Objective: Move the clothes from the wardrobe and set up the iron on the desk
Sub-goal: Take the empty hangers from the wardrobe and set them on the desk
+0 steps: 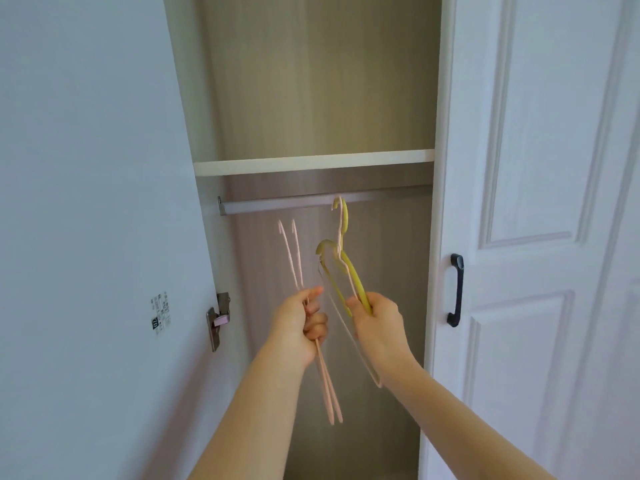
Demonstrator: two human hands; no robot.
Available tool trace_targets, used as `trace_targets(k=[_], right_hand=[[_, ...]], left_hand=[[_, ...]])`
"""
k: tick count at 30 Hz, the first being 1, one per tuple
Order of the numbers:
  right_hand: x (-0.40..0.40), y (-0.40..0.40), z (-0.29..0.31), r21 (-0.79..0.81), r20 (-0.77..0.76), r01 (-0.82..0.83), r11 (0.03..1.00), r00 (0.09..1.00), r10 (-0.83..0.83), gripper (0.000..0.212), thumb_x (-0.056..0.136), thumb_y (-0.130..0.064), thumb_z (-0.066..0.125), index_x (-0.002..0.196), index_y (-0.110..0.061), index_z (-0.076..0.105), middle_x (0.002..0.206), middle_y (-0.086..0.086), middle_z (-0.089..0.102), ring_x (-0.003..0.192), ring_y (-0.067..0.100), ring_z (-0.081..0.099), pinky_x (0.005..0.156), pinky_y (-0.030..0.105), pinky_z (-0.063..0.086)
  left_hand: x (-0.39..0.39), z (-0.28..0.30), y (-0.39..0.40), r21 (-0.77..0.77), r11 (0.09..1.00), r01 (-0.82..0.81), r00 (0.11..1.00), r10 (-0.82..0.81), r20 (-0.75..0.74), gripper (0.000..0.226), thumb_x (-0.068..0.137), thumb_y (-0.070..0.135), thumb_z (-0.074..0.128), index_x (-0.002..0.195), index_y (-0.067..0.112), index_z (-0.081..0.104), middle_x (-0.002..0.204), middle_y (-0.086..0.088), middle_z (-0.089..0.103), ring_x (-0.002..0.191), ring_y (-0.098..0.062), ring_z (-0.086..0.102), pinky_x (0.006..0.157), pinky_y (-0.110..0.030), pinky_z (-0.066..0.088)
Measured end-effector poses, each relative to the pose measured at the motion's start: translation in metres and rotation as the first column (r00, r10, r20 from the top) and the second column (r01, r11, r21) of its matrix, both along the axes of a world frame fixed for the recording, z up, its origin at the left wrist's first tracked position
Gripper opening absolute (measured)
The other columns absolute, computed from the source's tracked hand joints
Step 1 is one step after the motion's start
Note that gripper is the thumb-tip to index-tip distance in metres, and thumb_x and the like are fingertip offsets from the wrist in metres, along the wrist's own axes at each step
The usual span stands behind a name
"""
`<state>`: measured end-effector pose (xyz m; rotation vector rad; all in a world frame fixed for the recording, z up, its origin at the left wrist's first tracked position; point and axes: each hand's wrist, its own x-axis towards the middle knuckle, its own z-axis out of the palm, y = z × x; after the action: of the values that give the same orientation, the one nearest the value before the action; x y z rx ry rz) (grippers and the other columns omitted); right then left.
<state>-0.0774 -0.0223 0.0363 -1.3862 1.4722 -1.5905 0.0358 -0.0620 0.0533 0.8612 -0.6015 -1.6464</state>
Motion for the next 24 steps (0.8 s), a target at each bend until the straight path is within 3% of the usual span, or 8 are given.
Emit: trace_targets(k=[10, 16, 20, 24], right_hand=[[-0.019, 0.093, -0.063, 0.096, -0.074, -0.020, 0.995, 0.997, 0.027, 0.021, 0.097, -0.028, 0.048, 0.082, -0.016, 0.056, 0.063, -0.002, 0.050, 0.054, 0.007, 0.045, 0.048, 0.013, 0.040], [-0.030, 0.148, -0.111, 0.192, -0.093, -0.055, 0.980, 0.993, 0.074, 0.024, 0.098, -0.029, 0.046, 0.079, -0.017, 0.052, 0.062, -0.003, 0.046, 0.053, 0.009, 0.040, 0.047, 0.021, 0.037], [-0.034, 0.177, -0.147, 0.281, -0.103, -0.057, 0.958, 0.991, 0.089, 0.024, 0.098, -0.027, 0.043, 0.079, -0.015, 0.051, 0.065, -0.001, 0.046, 0.056, 0.011, 0.039, 0.049, 0.024, 0.035], [-0.029, 0.209, -0.174, 0.355, -0.134, -0.074, 0.932, 0.983, 0.129, 0.023, 0.099, -0.023, 0.040, 0.081, -0.015, 0.051, 0.069, 0.002, 0.055, 0.058, 0.012, 0.045, 0.051, 0.024, 0.040]], left_hand=[[-0.011, -0.067, 0.091, 0.013, 1.000, 0.019, 1.000, -0.019, 0.012, 0.021, 0.101, 0.019, 0.042, 0.097, 0.007, 0.059, 0.047, 0.005, 0.034, 0.033, -0.006, 0.024, 0.028, -0.017, 0.018], [-0.011, -0.114, 0.139, 0.049, 0.999, 0.023, 1.000, -0.024, 0.007, 0.022, 0.101, 0.018, 0.041, 0.098, 0.006, 0.059, 0.052, 0.003, 0.037, 0.035, -0.006, 0.026, 0.029, -0.017, 0.021], [-0.014, -0.156, 0.167, 0.165, 0.986, 0.021, 0.999, -0.015, -0.039, 0.021, 0.101, 0.016, 0.041, 0.096, 0.006, 0.059, 0.052, 0.001, 0.037, 0.037, -0.007, 0.026, 0.031, -0.017, 0.022], [-0.018, -0.192, 0.196, 0.267, 0.963, 0.030, 1.000, -0.028, -0.013, 0.019, 0.099, 0.012, 0.043, 0.096, 0.004, 0.060, 0.057, -0.003, 0.044, 0.040, -0.010, 0.035, 0.043, -0.021, 0.035]])
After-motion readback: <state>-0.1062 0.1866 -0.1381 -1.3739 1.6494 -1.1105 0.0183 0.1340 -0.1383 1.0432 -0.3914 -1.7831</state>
